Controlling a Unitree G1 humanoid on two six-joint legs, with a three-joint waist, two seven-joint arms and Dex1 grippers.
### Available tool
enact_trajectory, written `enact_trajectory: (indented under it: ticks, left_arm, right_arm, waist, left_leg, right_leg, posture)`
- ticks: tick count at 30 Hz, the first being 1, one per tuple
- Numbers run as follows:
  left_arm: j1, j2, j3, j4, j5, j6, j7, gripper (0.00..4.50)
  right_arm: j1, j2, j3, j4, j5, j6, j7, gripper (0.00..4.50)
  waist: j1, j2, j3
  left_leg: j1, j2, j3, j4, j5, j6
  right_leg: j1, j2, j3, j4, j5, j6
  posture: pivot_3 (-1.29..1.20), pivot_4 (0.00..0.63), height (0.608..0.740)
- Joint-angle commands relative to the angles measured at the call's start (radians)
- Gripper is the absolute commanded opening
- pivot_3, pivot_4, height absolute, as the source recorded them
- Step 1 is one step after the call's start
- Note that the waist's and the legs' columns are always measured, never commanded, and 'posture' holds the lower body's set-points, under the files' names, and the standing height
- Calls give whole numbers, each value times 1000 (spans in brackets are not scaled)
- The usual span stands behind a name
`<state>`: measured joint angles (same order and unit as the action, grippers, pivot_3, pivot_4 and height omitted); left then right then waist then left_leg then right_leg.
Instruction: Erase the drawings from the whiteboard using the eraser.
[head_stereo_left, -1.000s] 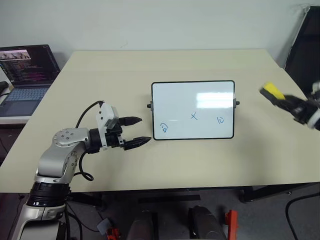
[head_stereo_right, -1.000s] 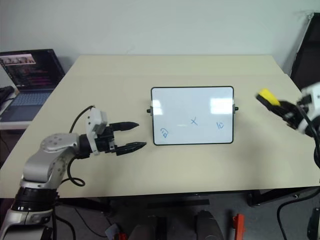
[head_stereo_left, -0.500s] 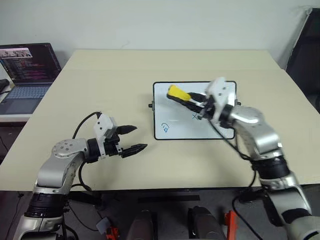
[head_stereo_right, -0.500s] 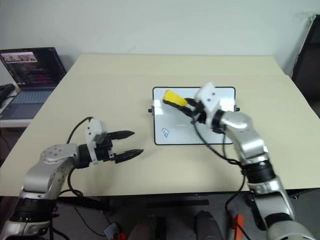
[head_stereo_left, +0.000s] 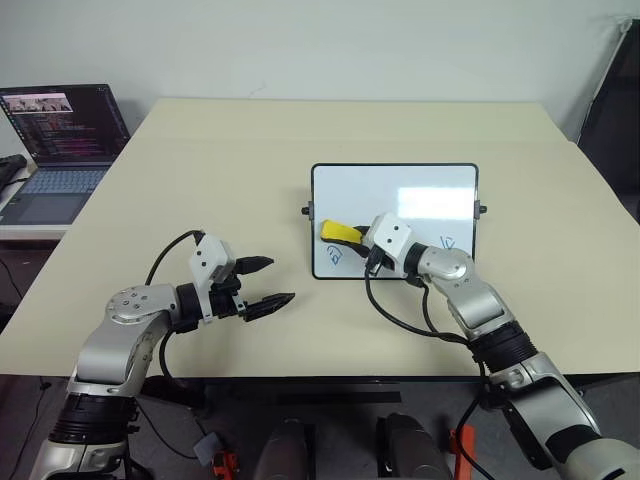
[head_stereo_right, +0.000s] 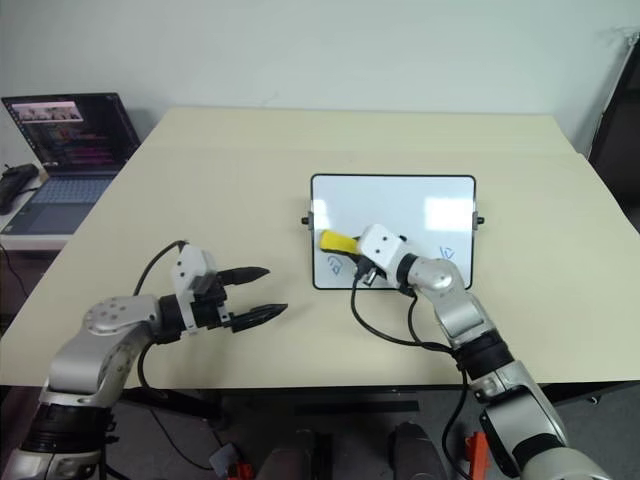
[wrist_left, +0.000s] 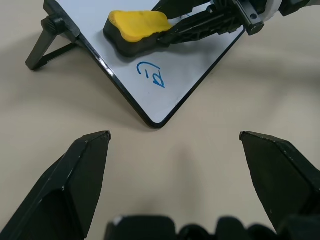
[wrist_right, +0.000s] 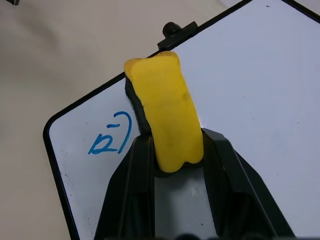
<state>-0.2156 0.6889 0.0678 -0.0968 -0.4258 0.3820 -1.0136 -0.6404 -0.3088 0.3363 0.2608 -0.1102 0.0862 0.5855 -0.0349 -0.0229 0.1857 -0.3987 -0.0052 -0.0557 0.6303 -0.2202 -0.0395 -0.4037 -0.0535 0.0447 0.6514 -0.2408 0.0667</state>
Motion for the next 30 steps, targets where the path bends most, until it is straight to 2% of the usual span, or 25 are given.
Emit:
enact_trajectory:
  ticks: [1, 9, 13, 16, 25, 30]
  left_arm:
    - [-11, 0, 3, -27, -3, -17, -3, 4500]
    - [-14, 0, 5, -19, -2, -20, -7, 4500]
    - [-21, 0, 4, -9, 1, -25, -9, 4500]
    - [-26, -1, 2, -2, 4, -28, -11, 4500]
    - [-60, -3, -4, 33, 12, -45, -20, 4500]
    - [-79, -12, -12, 53, 21, -55, -25, 4500]
  right_arm:
    - [12, 8, 23, 11, -49, 47, -9, 976]
    - [78, -62, 132, -14, -155, 37, 81, 973]
    - [93, -58, 127, -14, -161, 37, 71, 971]
    - [75, -50, 99, 2, -163, 33, 39, 970]
    - [-21, -45, -4, 116, -178, -32, -168, 969]
    - [-20, -35, -4, 107, -159, -62, -160, 968]
  waist:
    - [0, 0, 0]
    - [-1, -5, -4]
    - [-1, -6, -4]
    - [0, -6, -5]
    - [3, -6, -5]
    - [1, -6, -5]
  left_leg:
    - [0, 0, 0, 0, 0, 0]
    - [4, 0, 0, 1, 1, 0]
    - [9, 1, 0, 1, 1, 1]
    - [19, 1, -1, 1, 1, 1]
    - [19, 1, -2, 1, 3, 3]
    - [19, 1, -2, 0, 3, 3]
  right_leg:
    - [0, 0, 0, 0, 0, 0]
    - [1, 0, 0, 7, -2, -3]
    - [5, 0, 0, 8, -5, -2]
    - [15, 0, -1, 7, -10, -6]
    - [16, 0, -1, 7, -9, -7]
    - [15, 0, -1, 7, -9, -7]
  posture:
    - [0, 150, 740]
    - [0, 150, 740]
    - [0, 150, 740]
    - [0, 150, 740]
    - [0, 150, 740]
    - [0, 150, 740]
